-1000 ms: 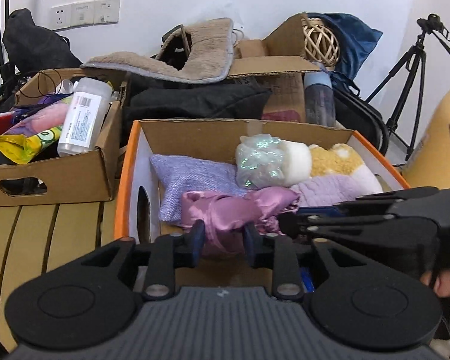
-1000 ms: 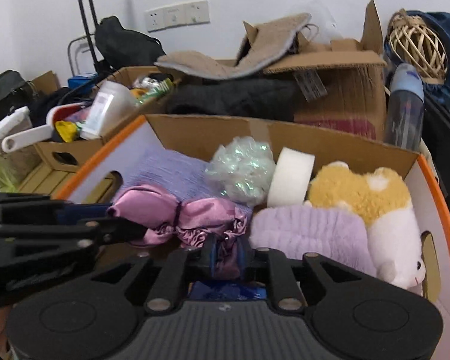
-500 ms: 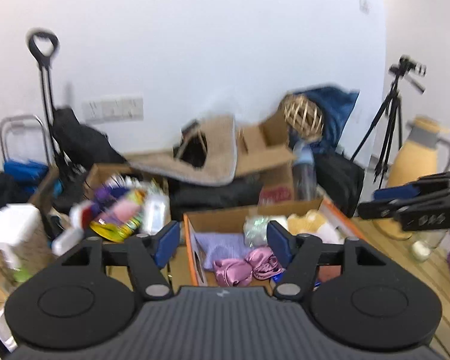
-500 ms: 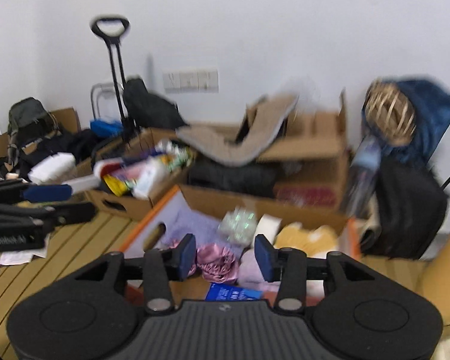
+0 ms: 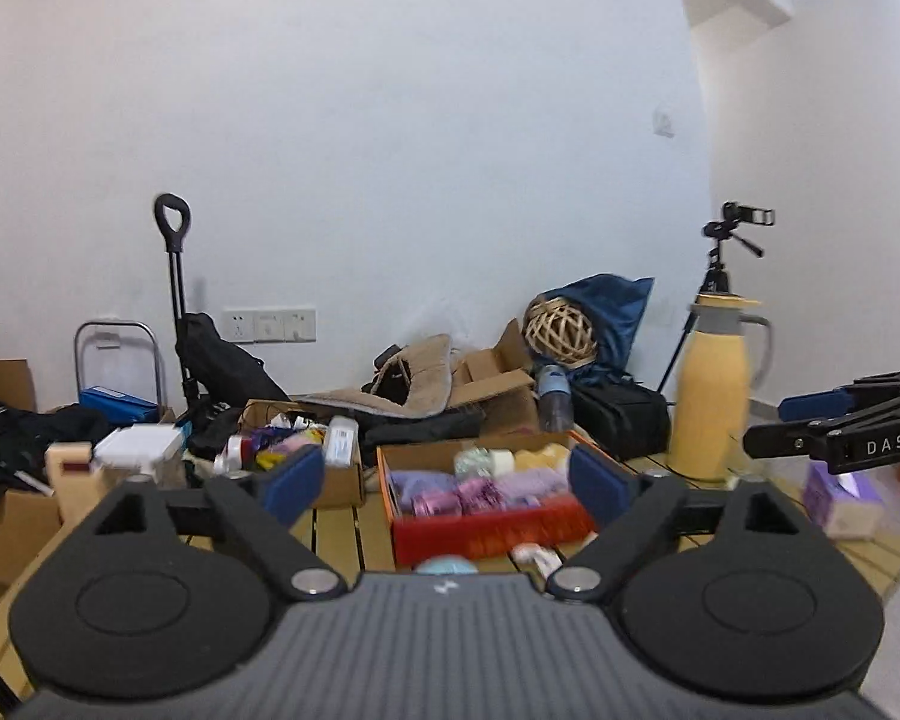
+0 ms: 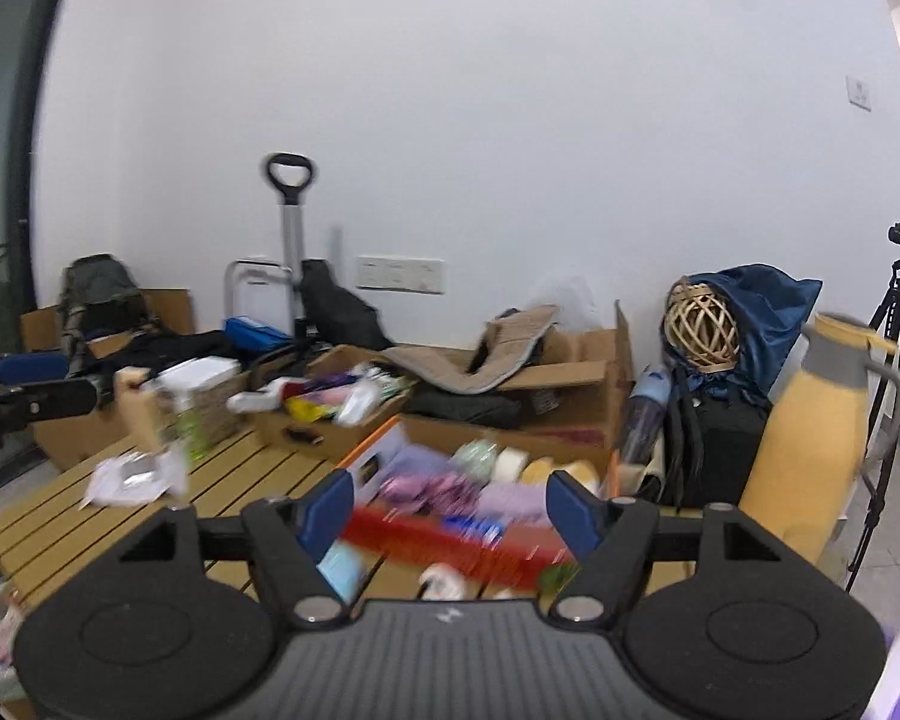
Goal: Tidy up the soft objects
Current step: 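Move both grippers back over the table toward the blue fuzzy plush toy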
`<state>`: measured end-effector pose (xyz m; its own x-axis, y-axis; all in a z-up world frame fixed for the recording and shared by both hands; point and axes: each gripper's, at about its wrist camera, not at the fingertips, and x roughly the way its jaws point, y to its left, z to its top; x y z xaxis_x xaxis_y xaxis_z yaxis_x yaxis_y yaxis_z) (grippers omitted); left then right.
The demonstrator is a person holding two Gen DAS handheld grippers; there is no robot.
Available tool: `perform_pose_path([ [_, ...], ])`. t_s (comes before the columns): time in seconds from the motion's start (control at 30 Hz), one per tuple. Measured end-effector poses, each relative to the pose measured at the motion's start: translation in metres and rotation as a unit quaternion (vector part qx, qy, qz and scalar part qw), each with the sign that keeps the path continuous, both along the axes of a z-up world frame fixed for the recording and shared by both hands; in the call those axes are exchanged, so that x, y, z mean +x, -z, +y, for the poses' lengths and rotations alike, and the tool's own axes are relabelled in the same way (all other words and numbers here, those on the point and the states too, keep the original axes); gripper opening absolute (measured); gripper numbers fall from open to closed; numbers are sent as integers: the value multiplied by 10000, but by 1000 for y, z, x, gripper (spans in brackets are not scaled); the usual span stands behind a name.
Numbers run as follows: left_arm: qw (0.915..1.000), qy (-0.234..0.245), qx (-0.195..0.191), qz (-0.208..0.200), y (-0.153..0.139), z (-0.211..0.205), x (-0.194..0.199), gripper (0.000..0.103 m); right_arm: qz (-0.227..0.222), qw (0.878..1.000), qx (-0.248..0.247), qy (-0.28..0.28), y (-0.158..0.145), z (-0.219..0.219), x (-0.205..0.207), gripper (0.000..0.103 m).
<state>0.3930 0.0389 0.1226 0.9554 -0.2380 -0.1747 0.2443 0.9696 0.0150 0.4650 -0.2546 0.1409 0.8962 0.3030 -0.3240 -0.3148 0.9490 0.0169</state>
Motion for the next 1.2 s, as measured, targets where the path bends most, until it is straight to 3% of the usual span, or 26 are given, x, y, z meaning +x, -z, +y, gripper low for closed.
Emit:
perform_pose_path([
  [0.13,9997,-88,56,229,53,4,-72,97,-67,9993,292,-241,40,13,-84,82],
  [0.27,9995,-173,-67,247,73,15,-114,102,132,9990,325,-281,77,33,-139,84],
  [0.37,9996,-233,-62,150,67,18,-118,103,383,9957,613,-585,92,41,-152,84],
  [0.53,9992,-215,-257,236,69,19,-108,103,399,9977,419,-367,99,46,-149,86],
  [0.83,9960,-166,-322,816,100,16,-43,103,748,9940,794,93,128,30,-98,85],
  [1.0,9925,-93,-469,1126,110,20,27,102,941,9924,787,31,138,39,-43,78],
  [1.07,9909,-8,-578,1218,112,23,58,99,996,9920,778,-51,140,45,-13,77],
  [1.2,9852,35,-730,1553,121,26,126,89,1183,9898,779,-124,150,55,45,65],
])
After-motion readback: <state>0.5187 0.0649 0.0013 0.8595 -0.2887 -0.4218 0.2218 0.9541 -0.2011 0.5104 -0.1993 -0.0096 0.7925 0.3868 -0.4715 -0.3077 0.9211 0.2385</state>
